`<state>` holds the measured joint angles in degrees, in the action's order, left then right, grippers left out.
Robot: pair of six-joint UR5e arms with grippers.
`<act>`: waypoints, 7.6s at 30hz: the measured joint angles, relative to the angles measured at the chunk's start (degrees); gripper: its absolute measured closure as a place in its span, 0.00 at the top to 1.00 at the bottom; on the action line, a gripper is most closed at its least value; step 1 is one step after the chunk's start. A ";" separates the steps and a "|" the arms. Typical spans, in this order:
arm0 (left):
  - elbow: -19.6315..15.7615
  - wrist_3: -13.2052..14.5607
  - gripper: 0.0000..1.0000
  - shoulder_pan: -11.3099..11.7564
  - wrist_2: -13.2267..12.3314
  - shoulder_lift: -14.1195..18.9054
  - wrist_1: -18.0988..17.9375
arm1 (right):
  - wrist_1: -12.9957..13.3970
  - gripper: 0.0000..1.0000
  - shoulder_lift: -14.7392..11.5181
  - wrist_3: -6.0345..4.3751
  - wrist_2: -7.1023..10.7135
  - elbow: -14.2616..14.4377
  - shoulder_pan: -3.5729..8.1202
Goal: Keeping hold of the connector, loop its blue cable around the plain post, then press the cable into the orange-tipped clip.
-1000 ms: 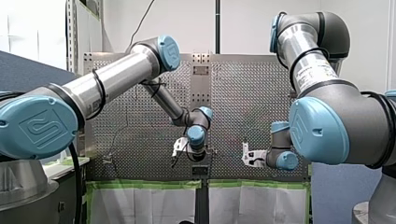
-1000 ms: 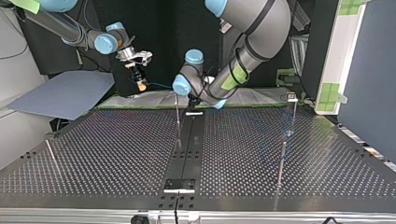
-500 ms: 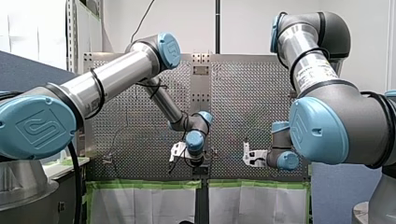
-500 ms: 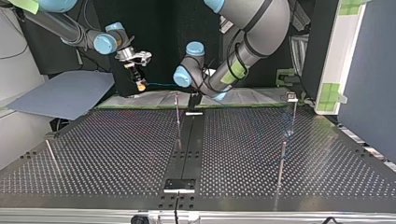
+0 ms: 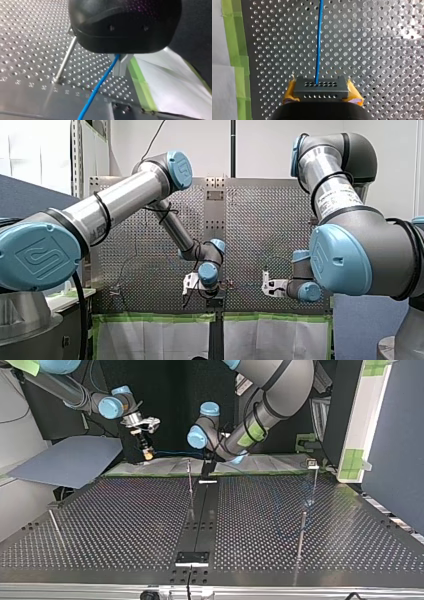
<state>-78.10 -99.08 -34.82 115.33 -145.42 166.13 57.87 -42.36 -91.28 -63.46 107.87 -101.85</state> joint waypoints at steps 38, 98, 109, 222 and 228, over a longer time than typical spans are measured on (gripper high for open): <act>0.07 -1.55 0.00 0.53 -0.64 -0.07 -10.01 | 0.32 0.00 0.80 -0.70 -0.92 -1.03 0.67; 4.33 -9.82 0.00 3.51 -6.91 -1.71 -12.55 | -1.50 0.00 4.30 -1.17 -0.79 -7.70 2.76; 5.33 -10.57 0.00 4.98 -7.61 -2.44 -12.06 | -3.64 0.00 4.43 -1.49 -0.71 -10.51 3.17; -2.84 3.19 1.00 -4.08 -7.64 3.86 -6.10 | -8.95 0.00 5.13 -0.85 0.70 -13.95 4.15; -2.83 2.79 1.00 -4.12 -7.55 3.87 -6.14 | -8.96 0.00 5.13 -0.84 1.59 -13.95 4.14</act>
<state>-80.93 -96.29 -38.94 107.78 -141.55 159.99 48.91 -37.23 -92.12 -61.87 93.92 -97.71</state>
